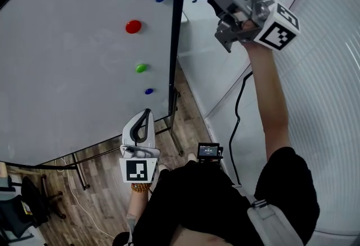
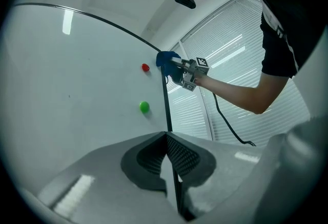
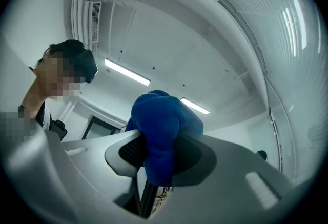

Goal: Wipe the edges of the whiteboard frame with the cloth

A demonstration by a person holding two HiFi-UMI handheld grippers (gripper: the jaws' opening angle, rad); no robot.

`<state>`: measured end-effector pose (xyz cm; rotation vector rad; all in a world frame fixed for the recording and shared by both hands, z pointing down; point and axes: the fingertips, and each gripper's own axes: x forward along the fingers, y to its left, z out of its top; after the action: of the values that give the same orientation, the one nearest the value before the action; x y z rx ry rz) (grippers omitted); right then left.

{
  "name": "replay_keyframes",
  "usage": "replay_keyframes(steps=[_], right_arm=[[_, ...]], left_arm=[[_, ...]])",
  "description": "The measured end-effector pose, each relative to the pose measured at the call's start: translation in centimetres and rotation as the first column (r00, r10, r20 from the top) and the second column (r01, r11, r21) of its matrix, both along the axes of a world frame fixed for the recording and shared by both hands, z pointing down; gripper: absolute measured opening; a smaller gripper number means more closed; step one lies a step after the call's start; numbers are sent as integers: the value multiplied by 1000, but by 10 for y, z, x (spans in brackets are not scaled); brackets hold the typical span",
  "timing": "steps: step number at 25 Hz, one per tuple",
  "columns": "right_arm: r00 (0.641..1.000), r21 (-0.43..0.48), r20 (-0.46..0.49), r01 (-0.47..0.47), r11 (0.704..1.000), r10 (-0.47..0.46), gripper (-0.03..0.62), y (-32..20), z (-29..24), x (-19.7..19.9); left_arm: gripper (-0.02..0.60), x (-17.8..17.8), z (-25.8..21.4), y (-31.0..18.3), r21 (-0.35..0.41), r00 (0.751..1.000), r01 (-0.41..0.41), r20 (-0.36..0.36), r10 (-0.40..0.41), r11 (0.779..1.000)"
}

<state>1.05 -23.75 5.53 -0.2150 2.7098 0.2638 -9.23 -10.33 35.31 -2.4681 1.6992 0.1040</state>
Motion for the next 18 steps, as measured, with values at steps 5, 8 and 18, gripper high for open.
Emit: replay_keyframes(steps=[5, 8, 18], right_arm=[[998, -13, -12, 53, 998, -54, 153, -5, -5, -14], [997, -24, -6, 81, 996, -81, 153, -10, -6, -19], [984, -68, 60, 175, 982, -171, 153, -18, -17, -17]], left_arm=[[0, 5, 9, 0, -7, 1000, 5, 0, -5, 1000], [0, 8, 15, -2, -9, 1000, 10, 1, -10, 1000], [0, 5, 31, -8, -28, 999, 38, 18, -38, 999]])
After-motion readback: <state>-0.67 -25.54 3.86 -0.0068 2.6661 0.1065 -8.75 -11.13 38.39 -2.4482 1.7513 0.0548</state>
